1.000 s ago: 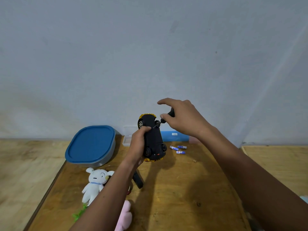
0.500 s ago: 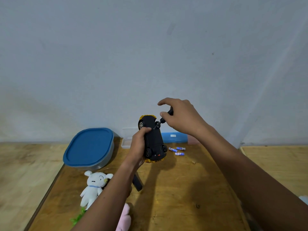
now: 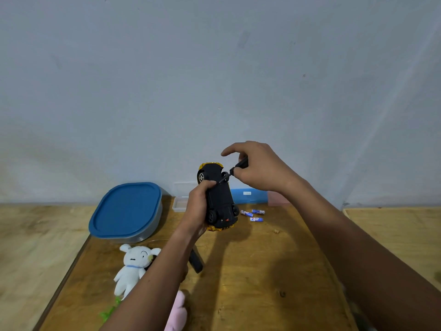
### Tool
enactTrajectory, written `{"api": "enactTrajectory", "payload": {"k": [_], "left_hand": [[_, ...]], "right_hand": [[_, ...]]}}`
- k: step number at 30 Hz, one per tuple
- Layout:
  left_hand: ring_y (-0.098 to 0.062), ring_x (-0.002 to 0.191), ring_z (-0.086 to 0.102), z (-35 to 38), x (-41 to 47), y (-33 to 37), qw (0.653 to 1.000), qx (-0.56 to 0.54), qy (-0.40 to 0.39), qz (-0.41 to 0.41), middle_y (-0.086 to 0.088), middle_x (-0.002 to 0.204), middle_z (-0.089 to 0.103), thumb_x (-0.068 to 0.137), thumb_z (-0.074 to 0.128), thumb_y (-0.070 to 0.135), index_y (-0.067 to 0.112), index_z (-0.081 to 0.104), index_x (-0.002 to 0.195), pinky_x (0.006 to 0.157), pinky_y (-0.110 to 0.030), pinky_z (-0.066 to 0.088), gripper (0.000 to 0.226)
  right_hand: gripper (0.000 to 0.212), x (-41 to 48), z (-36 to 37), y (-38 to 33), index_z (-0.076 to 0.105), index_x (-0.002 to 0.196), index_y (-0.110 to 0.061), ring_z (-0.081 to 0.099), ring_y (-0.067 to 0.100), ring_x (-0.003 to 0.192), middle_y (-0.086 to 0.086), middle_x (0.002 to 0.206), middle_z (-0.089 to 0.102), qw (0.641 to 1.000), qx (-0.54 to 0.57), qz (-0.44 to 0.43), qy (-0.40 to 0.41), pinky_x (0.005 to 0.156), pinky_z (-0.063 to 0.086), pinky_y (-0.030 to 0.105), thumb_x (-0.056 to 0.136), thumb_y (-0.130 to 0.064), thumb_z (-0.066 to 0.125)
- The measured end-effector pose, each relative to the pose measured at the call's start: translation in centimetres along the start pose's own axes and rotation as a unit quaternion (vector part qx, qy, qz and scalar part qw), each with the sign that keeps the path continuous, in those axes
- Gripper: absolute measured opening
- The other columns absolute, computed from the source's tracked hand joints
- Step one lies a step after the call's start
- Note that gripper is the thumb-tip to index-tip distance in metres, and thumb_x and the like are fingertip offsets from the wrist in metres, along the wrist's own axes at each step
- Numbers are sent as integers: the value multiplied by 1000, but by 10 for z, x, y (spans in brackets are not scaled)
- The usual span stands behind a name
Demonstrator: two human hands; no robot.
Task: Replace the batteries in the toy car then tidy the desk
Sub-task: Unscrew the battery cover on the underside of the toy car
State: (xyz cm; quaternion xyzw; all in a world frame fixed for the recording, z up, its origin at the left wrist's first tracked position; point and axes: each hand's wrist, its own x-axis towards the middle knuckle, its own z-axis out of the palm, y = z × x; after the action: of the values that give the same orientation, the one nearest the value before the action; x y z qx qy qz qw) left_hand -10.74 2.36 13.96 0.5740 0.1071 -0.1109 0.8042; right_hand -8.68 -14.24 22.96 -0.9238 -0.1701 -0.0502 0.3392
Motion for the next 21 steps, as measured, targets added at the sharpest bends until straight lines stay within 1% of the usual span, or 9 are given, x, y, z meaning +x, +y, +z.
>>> {"api": "enactTrajectory", "payload": {"k": [1, 3, 5, 7, 10, 14, 17, 19, 21], "left_hand": [[-33, 85, 61, -1, 0, -1, 1000, -1, 1, -1, -17, 94, 64, 97, 50, 28, 5, 64, 111, 85, -52, 49, 31], [-32, 84, 62, -1, 0, -2, 1000, 3, 5, -2, -16, 93, 65, 97, 50, 28, 6, 65, 111, 83, -49, 51, 29], [-30, 82, 63, -1, -1, -3, 1000, 5, 7, -4, -15, 91, 66, 98, 50, 27, 6, 65, 109, 81, -46, 51, 28], [-31, 84, 62, 0, -1, -3, 1000, 3, 6, -3, -16, 93, 66, 98, 49, 27, 6, 66, 108, 83, -48, 50, 28], [-30, 84, 62, 0, -1, -3, 1000, 5, 8, -1, -15, 93, 66, 98, 49, 27, 7, 66, 108, 82, -46, 50, 28], [-34, 82, 60, 1, 2, -1, 1000, -6, 9, -5, -17, 91, 63, 97, 48, 27, 3, 63, 111, 80, -47, 50, 31], [-35, 84, 60, 1, 4, 0, 1000, -4, 8, -1, -18, 93, 63, 96, 49, 28, 3, 62, 113, 82, -51, 50, 33], [-38, 88, 59, 2, 4, -1, 1000, -5, 7, -3, -19, 94, 63, 94, 52, 30, 3, 62, 115, 88, -58, 49, 36], [-38, 89, 59, 3, 4, 0, 1000, -1, 8, -7, -19, 96, 63, 95, 52, 30, 3, 62, 115, 89, -57, 49, 35]], "right_hand": [[40, 0, 0, 1, 66, 120, -35, 58, 9, 87, -9, 87, 57, 1000, -5, 0, -5, 85, 52, 35, 84, -18, 65], [35, 0, 0, 2, 66, 121, -34, 58, 12, 95, -14, 83, 58, 1000, -25, 9, -6, 89, 50, 37, 86, -38, 68], [36, 0, 1, 4, 66, 119, -31, 57, 18, 102, -12, 79, 61, 999, -48, 19, 7, 88, 47, 36, 92, -52, 58], [34, 1, 1, 7, 68, 117, -26, 58, 25, 101, -12, 72, 57, 998, -56, 13, 14, 81, 42, 34, 100, -47, 47], [29, 3, 3, 9, 64, 124, -27, 57, 25, 100, -19, 64, 46, 998, -52, 4, 18, 80, 40, 32, 101, -34, 48], [43, 1, 1, 8, 55, 136, -33, 60, 14, 86, -13, 71, 57, 1000, -1, 5, 7, 79, 46, 31, 94, -22, 58], [52, 1, -1, 7, 56, 135, -33, 65, 13, 85, -2, 82, 63, 999, 35, -8, -16, 82, 53, 30, 89, -12, 64], [46, 2, 0, 7, 62, 129, -32, 65, 13, 87, -4, 85, 63, 999, 25, -9, -21, 85, 53, 32, 87, -13, 64], [33, 4, 2, 8, 66, 122, -31, 63, 14, 92, -9, 83, 62, 1000, -10, 2, -10, 87, 51, 35, 89, -29, 66]]}}
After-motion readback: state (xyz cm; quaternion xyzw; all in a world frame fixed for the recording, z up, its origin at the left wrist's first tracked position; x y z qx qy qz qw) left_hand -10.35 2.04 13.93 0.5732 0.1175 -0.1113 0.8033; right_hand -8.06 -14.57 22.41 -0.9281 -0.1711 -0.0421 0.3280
